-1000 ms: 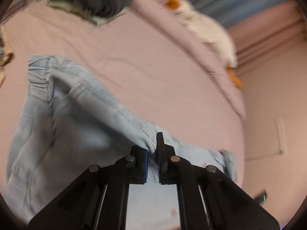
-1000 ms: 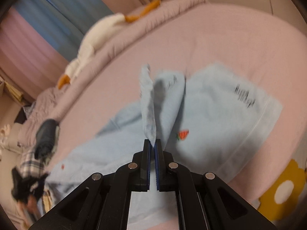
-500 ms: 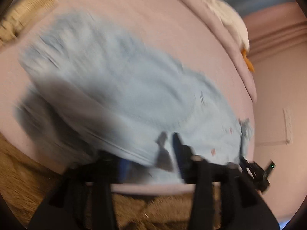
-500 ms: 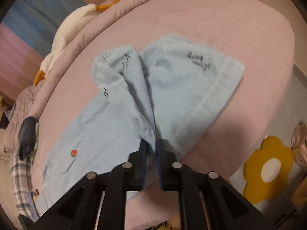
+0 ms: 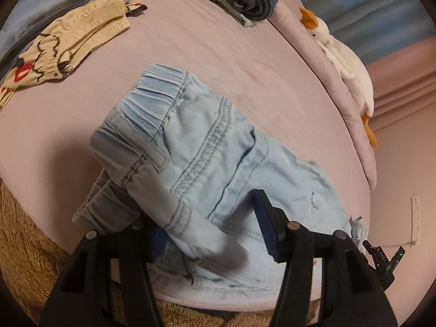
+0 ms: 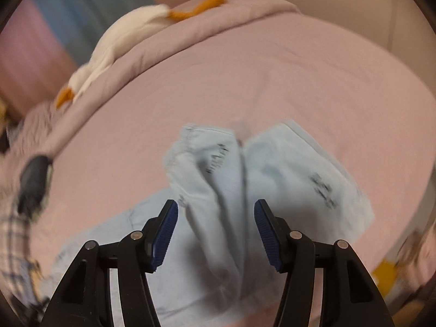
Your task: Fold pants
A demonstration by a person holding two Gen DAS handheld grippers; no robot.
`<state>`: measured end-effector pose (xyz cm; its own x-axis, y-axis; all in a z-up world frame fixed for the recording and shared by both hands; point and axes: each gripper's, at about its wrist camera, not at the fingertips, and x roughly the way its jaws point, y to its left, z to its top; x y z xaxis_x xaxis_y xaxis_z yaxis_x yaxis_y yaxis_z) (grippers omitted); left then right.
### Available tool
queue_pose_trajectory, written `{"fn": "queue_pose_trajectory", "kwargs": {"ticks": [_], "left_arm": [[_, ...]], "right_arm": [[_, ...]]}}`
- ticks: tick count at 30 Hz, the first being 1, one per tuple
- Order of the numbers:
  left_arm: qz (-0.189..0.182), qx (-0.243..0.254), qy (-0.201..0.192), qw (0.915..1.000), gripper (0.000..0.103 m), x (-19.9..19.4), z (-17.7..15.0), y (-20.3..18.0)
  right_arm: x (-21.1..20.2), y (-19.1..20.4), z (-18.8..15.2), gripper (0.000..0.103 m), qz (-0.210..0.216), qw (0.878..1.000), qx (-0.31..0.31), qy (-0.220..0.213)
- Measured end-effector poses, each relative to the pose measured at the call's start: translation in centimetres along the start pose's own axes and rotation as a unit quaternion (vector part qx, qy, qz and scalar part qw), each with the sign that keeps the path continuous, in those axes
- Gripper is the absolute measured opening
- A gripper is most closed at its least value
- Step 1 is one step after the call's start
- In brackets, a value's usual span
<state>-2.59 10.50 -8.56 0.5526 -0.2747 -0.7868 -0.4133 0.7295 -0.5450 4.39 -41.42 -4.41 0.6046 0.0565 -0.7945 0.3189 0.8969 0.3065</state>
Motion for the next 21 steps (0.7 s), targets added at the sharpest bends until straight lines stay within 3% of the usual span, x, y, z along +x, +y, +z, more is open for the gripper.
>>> {"fn": "queue_pose_trajectory", "kwargs": {"ticks": [2,4,6,7,11,13,15,17,19,21], "left_arm": [[0.014,0.008,-0.012,0.9998,0.048,-0.1,-0.4,-0.1],[0.025,0.018,-0.023,0.9993,0.028,-0.1,-0.5,-0.3],[0.019,0.014,-0.024,0.9994,0.024,-0.2,-0.4,0.2],[0.019,0.012,-0.025,0.9994,0.02,-0.3,-0.3,0.2],[-0.001,0.025,-0.036,0.999,0.016,-1.9,0.6,-0.4],[-0.009,0.036,-0.065,0.9972,0.016,-3.9,1.1,-1.1],[-0.011,0.056,-0.085,0.9948,0.015,-5.6,1.1,-1.6],[-0.015,0.062,-0.076,0.995,0.015,-5.9,0.7,-1.4],[-0.025,0.058,-0.047,0.9969,0.015,-5.1,0.1,-0.3],[0.001,0.053,-0.023,0.9983,0.015,-3.6,-0.5,0.7]], "right_arm": [[1.0,0.7,0.4,0.059,-0.02,1.0,-0.008,-0.001],[2.0,1.1,0.6,0.052,-0.04,0.999,-0.011,0.001],[3.2,1.6,0.8,0.014,-0.046,0.999,-0.023,0.013],[3.5,1.8,1.0,0.008,-0.049,0.998,-0.023,0.018],[0.8,2.2,4.2,0.006,-0.007,1.0,-0.016,-0.016],[-4.4,1.7,6.6,0.006,0.038,0.995,0.007,-0.089],[-10.0,-0.1,7.5,0.005,0.079,0.983,0.035,-0.164],[-13.1,-2.7,6.8,0.005,0.078,0.973,0.06,-0.209],[-12.8,-5.8,5.3,0.005,0.063,0.974,0.092,-0.197],[-10.4,-8.6,3.4,0.005,0.051,0.978,0.124,-0.158]]}}
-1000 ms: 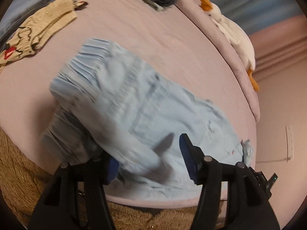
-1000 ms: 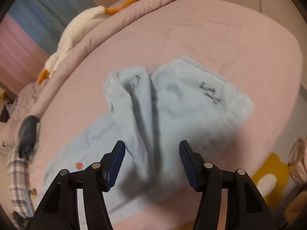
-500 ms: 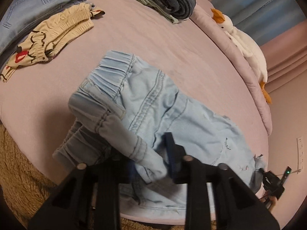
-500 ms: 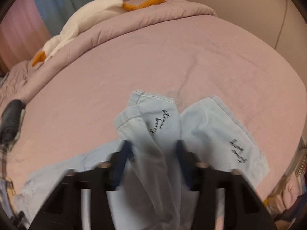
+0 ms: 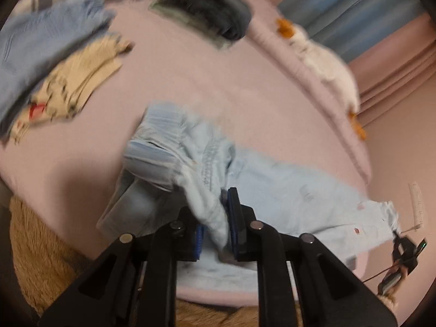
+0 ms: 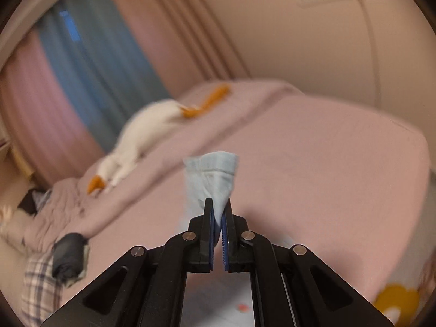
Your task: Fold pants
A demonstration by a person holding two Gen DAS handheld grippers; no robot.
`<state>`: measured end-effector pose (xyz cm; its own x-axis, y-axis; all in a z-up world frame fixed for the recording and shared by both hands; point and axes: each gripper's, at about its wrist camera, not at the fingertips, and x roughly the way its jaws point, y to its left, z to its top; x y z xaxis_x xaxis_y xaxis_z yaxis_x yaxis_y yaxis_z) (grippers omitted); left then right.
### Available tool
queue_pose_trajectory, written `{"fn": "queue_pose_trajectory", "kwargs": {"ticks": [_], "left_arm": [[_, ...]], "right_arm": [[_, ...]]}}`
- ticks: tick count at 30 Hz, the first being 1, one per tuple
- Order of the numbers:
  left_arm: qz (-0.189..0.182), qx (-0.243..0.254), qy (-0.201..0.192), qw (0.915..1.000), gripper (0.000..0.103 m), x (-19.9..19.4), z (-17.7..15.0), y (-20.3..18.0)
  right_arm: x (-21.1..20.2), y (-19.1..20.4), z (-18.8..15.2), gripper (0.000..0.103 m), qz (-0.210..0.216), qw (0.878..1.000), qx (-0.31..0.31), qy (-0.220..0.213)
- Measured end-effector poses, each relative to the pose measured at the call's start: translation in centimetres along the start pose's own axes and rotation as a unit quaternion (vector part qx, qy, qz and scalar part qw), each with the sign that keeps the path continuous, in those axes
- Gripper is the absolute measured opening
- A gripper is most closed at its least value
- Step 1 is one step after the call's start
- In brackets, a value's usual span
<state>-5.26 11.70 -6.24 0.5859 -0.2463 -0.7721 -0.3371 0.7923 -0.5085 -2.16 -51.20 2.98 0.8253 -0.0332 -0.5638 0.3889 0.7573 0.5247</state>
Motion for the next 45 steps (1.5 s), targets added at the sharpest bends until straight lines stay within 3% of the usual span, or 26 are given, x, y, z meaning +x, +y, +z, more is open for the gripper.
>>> {"fn": "queue_pose_trajectory", "kwargs": {"ticks": [2,4,5,7,11,14,16,20,22,34,40,45], "left_arm": [[0.021,-0.002,0.027,0.9994,0.015,1.3,-0.6,0.8],[0.032,-0.008,0.044,0.9985,0.015,2.2,-1.1,1.5],[0.031,-0.01,0.044,0.9985,0.015,2.2,-1.2,1.8],[0.028,-0.013,0.046,0.9985,0.015,2.2,-0.9,2.0],[0.029,-0.004,0.044,0.9986,0.013,1.4,-0.4,1.4],[0.014,-0.003,0.023,0.9996,0.013,-0.1,0.3,0.7],[0.025,0.01,0.027,0.9993,0.013,-0.2,0.2,0.5],[0.067,0.02,0.062,0.9956,0.014,2.4,-1.1,1.1],[0.07,0.017,0.059,0.9957,0.015,2.9,-1.4,1.3],[0.087,0.037,0.071,0.9929,0.017,4.3,-0.6,0.2],[0.064,0.016,0.086,0.9941,0.018,4.5,-0.2,1.4],[0.067,0.024,0.082,0.9941,0.019,4.5,-0.2,1.2]], "right_arm": [[3.5,-4.3,-3.5,0.005,-0.07,0.994,0.031,0.081],[5.9,-7.0,-6.5,0.005,-0.122,0.983,0.046,0.132],[6.7,-8.1,-7.9,0.005,-0.127,0.98,0.057,0.145],[6.5,-8.7,-8.6,0.005,-0.116,0.983,0.065,0.128],[6.1,-6.8,-7.4,0.005,-0.133,0.982,0.051,0.125],[3.9,-4.9,-6.3,0.005,-0.108,0.991,0.009,0.083],[3.1,-4.4,-6.1,0.005,-0.109,0.991,0.001,0.072],[5.6,-6.3,-8.0,0.005,-0.165,0.979,0.012,0.122],[7.1,-6.9,-8.8,0.005,-0.175,0.974,0.015,0.141],[7.2,-6.6,-9.6,0.005,-0.189,0.974,-0.002,0.125],[7.2,-6.9,-9.5,0.005,-0.188,0.975,0.004,0.123],[7.2,-7.0,-9.5,0.005,-0.189,0.974,0.003,0.122]]}}
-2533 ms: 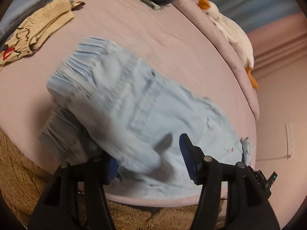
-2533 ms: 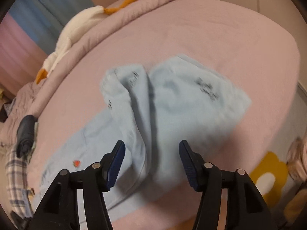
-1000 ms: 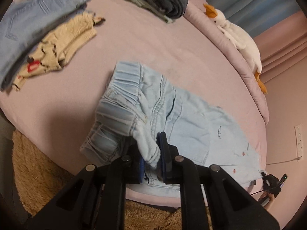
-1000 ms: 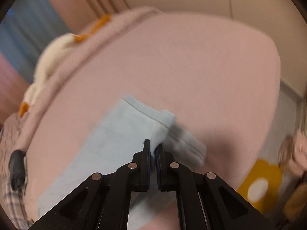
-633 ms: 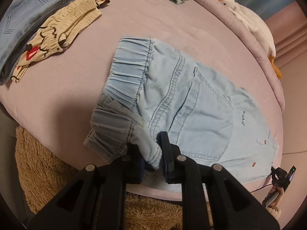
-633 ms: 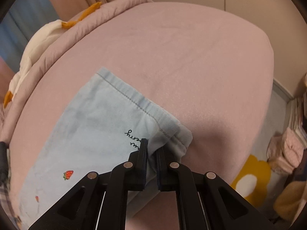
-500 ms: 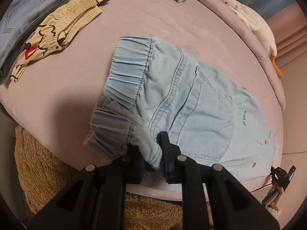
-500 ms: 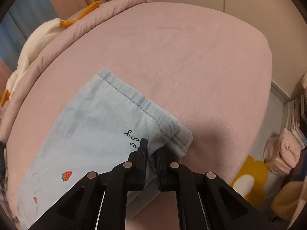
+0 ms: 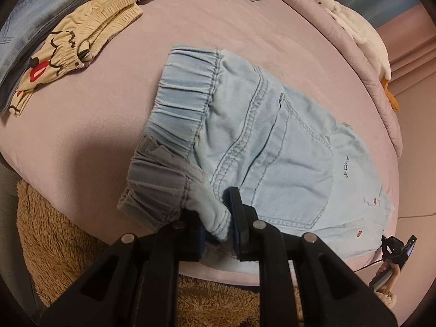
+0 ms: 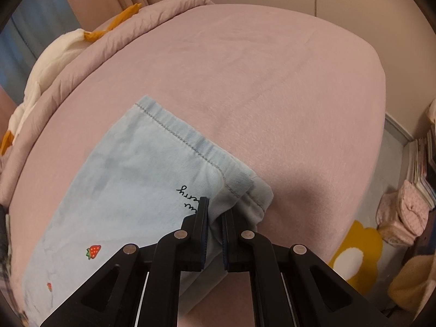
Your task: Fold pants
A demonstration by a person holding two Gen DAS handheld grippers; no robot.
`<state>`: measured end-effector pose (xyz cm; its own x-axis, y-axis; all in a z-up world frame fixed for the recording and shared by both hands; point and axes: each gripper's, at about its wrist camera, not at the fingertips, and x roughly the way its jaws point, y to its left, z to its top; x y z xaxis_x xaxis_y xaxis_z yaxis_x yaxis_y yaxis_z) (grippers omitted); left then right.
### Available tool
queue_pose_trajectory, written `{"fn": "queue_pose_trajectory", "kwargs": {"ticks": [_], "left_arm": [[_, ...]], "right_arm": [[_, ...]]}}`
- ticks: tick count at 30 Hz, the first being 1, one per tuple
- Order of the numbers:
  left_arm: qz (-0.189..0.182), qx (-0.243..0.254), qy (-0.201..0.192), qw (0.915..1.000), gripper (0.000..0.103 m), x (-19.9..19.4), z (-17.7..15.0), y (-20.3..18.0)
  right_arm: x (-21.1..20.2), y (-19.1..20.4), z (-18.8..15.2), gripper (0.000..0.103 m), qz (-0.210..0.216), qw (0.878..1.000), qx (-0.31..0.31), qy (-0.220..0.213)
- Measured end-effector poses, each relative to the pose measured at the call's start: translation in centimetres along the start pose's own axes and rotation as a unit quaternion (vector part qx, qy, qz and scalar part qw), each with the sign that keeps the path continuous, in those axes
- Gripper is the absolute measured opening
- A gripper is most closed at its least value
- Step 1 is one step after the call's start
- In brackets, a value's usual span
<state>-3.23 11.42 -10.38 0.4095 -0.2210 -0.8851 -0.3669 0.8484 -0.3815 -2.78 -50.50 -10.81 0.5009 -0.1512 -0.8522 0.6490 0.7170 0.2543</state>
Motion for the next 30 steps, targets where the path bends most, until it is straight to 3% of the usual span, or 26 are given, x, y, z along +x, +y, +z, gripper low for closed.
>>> {"fn": "queue_pose_trajectory", "kwargs": {"ticks": [30], "left_arm": [[0.003,0.016,-0.006,0.9998,0.018,0.09,-0.3,0.02]], "right_arm": [[-0.22,0.6,-0.56,0.005,-0.022,1.0,0.004,-0.007]]}}
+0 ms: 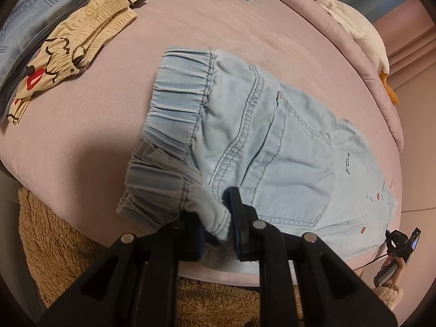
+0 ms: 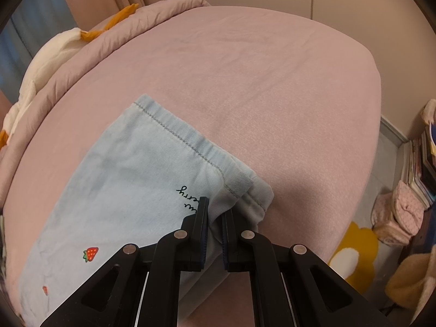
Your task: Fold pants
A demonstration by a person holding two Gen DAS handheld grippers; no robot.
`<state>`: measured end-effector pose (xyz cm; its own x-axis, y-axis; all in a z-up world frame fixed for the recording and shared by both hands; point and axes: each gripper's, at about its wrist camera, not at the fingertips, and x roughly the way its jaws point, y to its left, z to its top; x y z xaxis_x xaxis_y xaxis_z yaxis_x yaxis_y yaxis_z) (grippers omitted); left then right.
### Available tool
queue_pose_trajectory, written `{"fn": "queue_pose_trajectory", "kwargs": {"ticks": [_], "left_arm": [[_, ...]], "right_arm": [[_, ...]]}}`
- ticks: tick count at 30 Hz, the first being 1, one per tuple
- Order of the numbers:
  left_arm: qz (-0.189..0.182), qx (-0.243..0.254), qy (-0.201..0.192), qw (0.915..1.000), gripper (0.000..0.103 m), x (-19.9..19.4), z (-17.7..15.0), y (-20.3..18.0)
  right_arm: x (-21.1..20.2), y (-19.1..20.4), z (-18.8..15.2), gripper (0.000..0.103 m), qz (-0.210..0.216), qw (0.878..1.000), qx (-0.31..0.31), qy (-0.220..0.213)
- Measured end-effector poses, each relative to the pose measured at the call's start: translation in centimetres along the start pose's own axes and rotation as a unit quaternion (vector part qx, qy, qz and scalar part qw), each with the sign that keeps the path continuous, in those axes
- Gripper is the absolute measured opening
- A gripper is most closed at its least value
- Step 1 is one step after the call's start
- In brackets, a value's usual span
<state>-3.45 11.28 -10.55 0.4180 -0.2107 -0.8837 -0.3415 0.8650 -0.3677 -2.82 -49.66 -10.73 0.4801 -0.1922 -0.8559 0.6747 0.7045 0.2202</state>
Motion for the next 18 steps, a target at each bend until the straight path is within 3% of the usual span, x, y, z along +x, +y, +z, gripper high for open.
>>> {"fn": "queue_pose_trajectory", "kwargs": {"ticks": [18], "left_arm": [[0.004,0.006,-0.004,1.0,0.018,0.0,-0.07,-0.23]], "right_arm": [[-0.11,-0.17,-0.04,0.005,-0.001,1.0,0.002,-0.002]]}}
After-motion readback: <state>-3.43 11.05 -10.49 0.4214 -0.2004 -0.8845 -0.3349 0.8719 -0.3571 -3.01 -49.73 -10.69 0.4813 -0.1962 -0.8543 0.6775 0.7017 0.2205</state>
